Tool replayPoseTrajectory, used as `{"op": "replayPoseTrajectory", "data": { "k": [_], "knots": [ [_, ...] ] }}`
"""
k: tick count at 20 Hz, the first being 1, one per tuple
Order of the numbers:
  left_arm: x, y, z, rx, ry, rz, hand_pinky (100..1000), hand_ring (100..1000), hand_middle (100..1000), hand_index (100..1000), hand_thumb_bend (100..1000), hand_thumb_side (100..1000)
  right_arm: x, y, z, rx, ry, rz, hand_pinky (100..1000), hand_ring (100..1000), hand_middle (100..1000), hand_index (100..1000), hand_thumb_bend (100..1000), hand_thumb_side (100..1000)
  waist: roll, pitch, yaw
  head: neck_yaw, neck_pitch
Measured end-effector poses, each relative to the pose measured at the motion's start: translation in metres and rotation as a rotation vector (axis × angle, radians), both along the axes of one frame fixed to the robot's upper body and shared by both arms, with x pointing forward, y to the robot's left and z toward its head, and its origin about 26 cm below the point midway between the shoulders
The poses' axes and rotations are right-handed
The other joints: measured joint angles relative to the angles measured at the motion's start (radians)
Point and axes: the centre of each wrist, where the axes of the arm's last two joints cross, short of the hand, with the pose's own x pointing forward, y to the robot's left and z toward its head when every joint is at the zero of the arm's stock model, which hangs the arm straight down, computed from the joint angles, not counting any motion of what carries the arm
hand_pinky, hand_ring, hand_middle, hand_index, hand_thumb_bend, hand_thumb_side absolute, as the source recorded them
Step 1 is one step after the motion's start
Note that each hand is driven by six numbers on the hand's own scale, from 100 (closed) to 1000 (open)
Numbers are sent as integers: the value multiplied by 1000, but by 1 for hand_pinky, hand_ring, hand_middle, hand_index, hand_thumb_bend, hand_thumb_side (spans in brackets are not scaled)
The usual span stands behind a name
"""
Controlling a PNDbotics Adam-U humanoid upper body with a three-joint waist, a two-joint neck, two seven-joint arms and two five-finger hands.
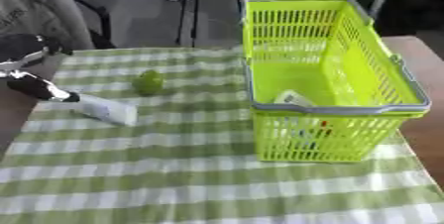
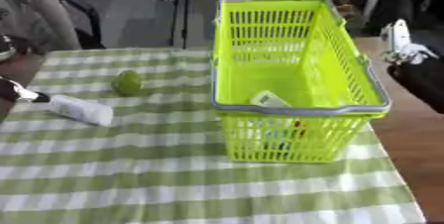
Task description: Pick up objects on the table and place them in the box.
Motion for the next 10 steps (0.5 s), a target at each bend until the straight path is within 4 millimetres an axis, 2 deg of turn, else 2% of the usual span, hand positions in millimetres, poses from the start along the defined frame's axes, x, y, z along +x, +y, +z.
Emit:
{"op": "replayPoseTrajectory", "data": {
  "k": [7, 8, 10],
  "knots": [
    [9, -5, -27, 15, 8, -28, 773, 795, 781, 853, 809, 523, 0, 1, 3, 0, -9, 6, 576, 580, 627, 840, 100, 501, 4, 23, -19, 0, -8],
    [9, -5, -30, 14, 17, -34, 773, 792, 768, 842, 804, 478, 0, 1, 3, 0, -9, 8, 576, 579, 626, 840, 100, 503, 5, 25, -20, 0, -9],
    [9, -3, -34, 14, 45, -45, 773, 792, 768, 841, 802, 473, 0, 1, 3, 1, -9, 11, 575, 579, 626, 840, 100, 503, 6, 30, -25, 0, -10]
  ]
}}
